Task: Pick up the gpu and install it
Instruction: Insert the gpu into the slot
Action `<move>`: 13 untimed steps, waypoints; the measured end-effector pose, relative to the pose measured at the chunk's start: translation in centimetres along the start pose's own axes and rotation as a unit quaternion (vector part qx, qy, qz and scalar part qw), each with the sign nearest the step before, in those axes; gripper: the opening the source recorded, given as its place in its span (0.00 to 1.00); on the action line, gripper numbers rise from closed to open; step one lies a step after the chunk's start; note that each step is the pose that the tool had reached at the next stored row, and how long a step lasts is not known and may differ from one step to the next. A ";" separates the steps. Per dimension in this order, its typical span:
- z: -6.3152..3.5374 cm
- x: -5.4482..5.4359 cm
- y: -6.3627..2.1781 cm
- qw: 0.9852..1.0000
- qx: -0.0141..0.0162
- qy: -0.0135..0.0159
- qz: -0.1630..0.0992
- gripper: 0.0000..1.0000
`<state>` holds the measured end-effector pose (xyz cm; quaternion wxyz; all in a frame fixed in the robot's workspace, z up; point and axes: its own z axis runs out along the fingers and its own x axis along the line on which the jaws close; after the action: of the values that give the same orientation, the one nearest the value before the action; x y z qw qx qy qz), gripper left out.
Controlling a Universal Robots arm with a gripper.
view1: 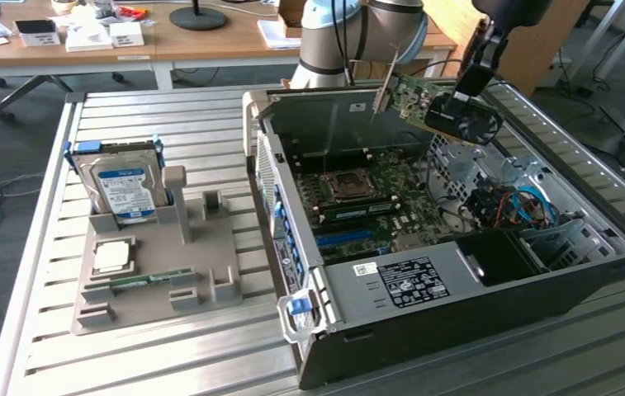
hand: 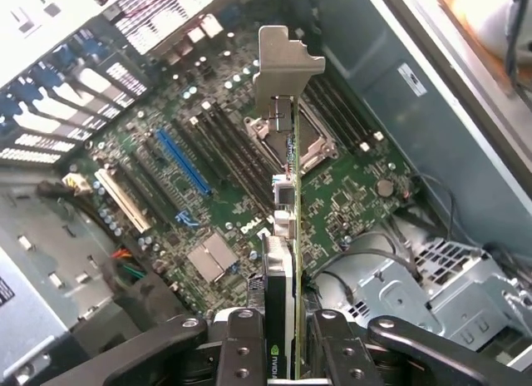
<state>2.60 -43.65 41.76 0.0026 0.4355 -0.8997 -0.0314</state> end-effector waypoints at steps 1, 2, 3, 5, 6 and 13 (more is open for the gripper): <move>0.00 0.0 0.00 1.000 0.000 0.000 -0.006 0.27; 0.01 0.0 0.00 1.000 0.000 0.001 -0.012 0.27; 0.00 0.0 0.00 1.000 0.000 0.001 -0.017 0.27; 0.00 0.0 0.00 1.000 -0.001 0.002 -0.028 0.27; 0.00 0.0 0.00 0.999 -0.001 0.002 -0.034 0.27; 0.00 0.0 0.00 0.997 -0.002 0.004 -0.074 0.27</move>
<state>2.60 -43.65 41.75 0.0050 0.5007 -0.8651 -0.0311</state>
